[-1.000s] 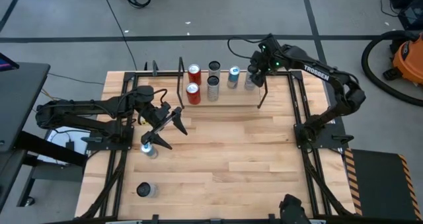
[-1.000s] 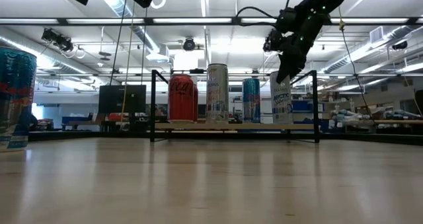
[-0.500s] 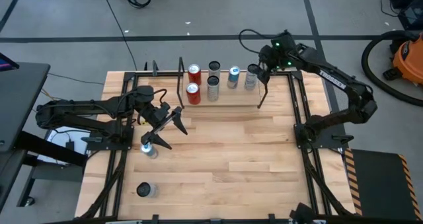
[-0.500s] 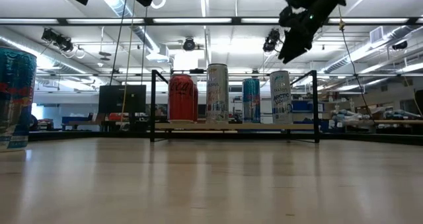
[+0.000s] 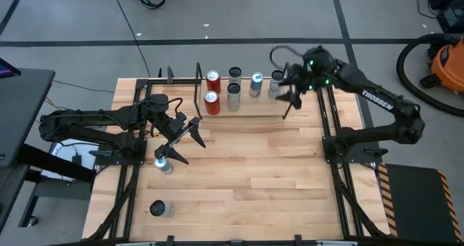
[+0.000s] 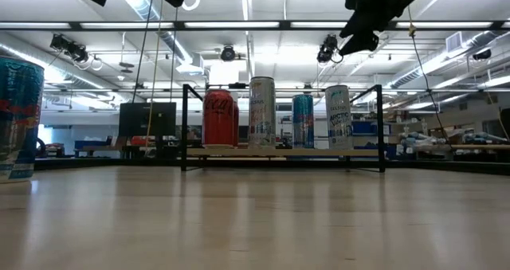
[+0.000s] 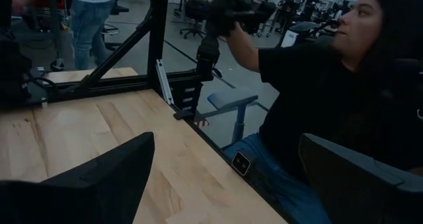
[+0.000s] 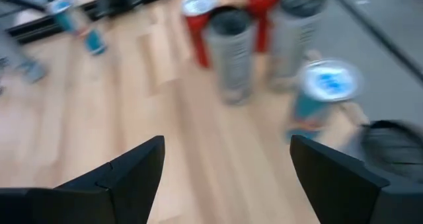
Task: Place canned beverage on shelf
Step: Put the blue soda can aligned with the other blue soda can on the shelf
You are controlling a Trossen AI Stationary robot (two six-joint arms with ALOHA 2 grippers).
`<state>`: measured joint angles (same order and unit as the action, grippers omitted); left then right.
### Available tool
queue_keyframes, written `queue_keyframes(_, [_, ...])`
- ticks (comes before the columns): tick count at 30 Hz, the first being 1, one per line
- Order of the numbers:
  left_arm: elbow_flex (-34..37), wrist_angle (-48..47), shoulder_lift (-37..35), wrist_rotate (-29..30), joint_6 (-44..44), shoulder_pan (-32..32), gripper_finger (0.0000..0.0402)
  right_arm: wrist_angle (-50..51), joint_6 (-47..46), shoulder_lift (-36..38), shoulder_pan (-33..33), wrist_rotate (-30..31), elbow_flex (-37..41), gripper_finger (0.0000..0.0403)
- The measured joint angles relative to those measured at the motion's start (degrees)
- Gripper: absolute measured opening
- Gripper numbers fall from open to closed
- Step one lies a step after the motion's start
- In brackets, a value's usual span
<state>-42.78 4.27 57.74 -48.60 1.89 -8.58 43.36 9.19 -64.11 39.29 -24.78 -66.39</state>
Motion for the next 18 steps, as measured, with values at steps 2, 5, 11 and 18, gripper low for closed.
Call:
queue_keyframes(2, [0.0, 0.0, 0.0, 0.0, 0.0, 0.0, 0.0376, -1.2, -0.4, 1.0, -2.5, -0.7, 2.6, 0.0334])
queue_keyframes(5, [0.0, 0.0, 0.0, 0.0, 0.0, 0.0, 0.0376, -4.1, -2.8, 2.0, -6.4, 0.1, 5.9, 0.0334])
queue_keyframes(11, [0.0, 0.0, 0.0, 0.0, 0.0, 0.0, 0.0376, -15.3, -6.8, 2.7, -13.8, 3.3, 13.2, 0.0334])
queue_keyframes(18, [0.0, 0.0, 0.0, 0.0, 0.0, 0.0, 0.0376, -28.8, -9.1, 2.4, -21.7, 6.9, 21.5, 0.0334])
